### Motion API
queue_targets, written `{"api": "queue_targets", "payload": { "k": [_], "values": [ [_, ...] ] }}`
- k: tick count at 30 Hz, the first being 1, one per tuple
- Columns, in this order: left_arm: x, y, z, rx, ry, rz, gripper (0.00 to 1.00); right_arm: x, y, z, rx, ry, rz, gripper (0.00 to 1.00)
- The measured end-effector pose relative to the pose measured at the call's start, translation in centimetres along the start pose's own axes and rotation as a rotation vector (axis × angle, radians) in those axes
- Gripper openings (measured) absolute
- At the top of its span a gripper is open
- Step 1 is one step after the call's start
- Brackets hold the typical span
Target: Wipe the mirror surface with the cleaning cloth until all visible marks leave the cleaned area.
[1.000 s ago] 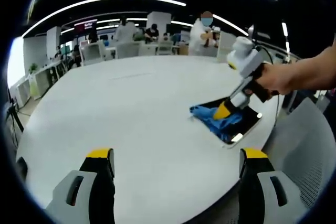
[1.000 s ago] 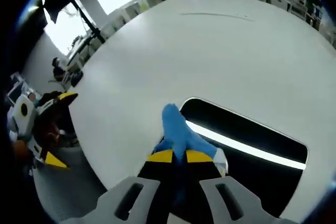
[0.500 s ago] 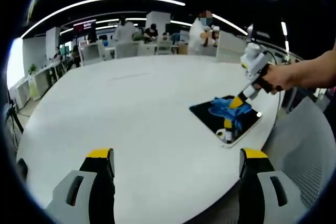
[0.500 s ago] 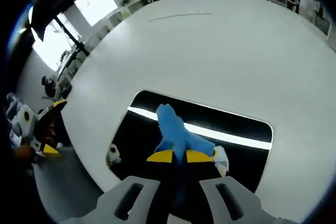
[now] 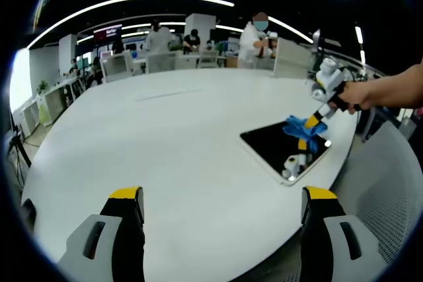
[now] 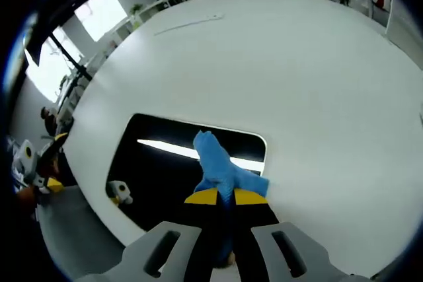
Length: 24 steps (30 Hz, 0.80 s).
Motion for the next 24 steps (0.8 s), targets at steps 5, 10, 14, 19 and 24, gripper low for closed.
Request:
{"api": "queue_targets", "payload": {
  "k": [5, 10, 14, 19, 24],
  "values": [
    [0.1, 0.0, 0.1, 0.001, 0.004, -0.011, 0.99, 0.6, -0.4, -0.1, -0.017, 0.008, -0.036, 0.01],
    [0.1, 0.1, 0.1, 0.001, -0.001, -0.013, 0.99, 0.6, -0.3, 0.0, -0.027, 0.006, -0.055, 0.01],
    [0.2, 0.1, 0.0, 0.001, 0.004, -0.021, 0.99, 0.4, -0.3, -0.2, -0.011, 0.006, -0.065, 0.01],
    [0.2, 0.1, 0.0, 0.0, 0.003, -0.023, 0.99, -0.1, -0.4, -0.7, -0.009, -0.014, -0.082, 0.01],
    [0.2, 0.1, 0.0, 0.002, -0.007, -0.014, 0.99, -0.6, -0.8, -1.7, -0.02, -0.024, -0.08, 0.01]
  ]
}}
Point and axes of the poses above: the point that each gripper's makers call its tool centre point, and the gripper's own axes: y roughly forward along the fingers, x roughly to its right, z roughly out of its top, the point moved 9 cm from there along -y, roughly backward along the fingers, and after that the axes turned 4 degrees about z, right-handed, at the moved point
